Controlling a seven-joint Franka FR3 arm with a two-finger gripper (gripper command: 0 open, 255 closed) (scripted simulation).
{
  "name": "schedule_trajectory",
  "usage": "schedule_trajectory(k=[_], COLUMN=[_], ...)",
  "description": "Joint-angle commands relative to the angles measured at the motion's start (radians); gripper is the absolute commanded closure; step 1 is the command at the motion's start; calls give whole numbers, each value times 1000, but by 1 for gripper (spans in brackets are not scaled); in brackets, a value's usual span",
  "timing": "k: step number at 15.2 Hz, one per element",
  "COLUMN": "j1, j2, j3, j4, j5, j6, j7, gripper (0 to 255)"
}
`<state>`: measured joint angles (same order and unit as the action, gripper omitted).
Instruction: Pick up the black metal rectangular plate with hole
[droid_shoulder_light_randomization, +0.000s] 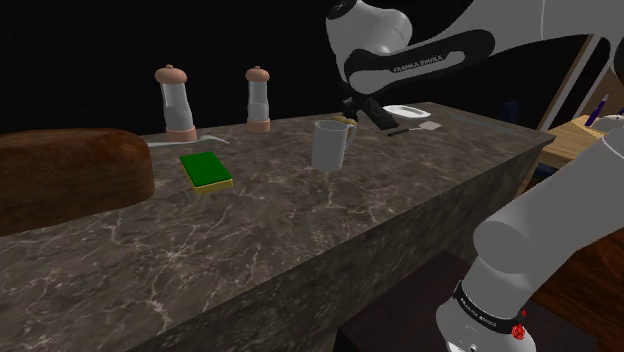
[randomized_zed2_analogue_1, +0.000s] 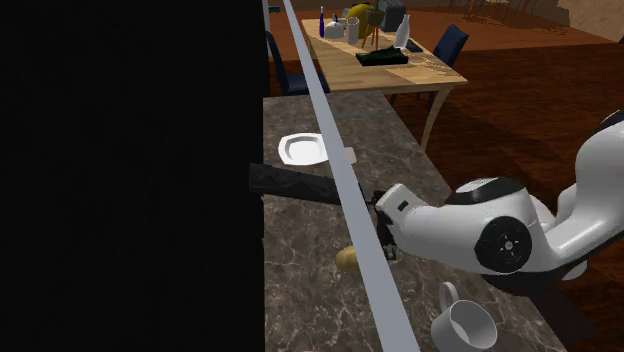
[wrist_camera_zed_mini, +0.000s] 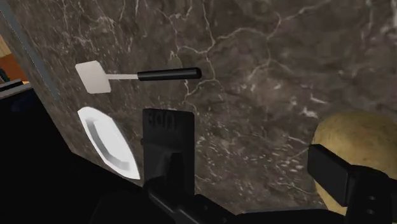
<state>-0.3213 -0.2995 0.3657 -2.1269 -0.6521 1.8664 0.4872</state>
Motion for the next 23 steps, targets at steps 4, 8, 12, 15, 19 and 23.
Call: schedule_trajectory(k=[4,8,12,15,19,23], j1=[-59,-60,-37,-36,-36,-38], j2=[227,410,562,575,593,592], j3=[74,79,50,47,45,44], j4=[143,279,411,392,369,362], j5=[-279,-486,-649,-651,-656,-656], j6=[-126,-270,-396,-387,-376,-372], j7=[194,295,342,371,409,415], gripper=[0,0,0,0,0,255])
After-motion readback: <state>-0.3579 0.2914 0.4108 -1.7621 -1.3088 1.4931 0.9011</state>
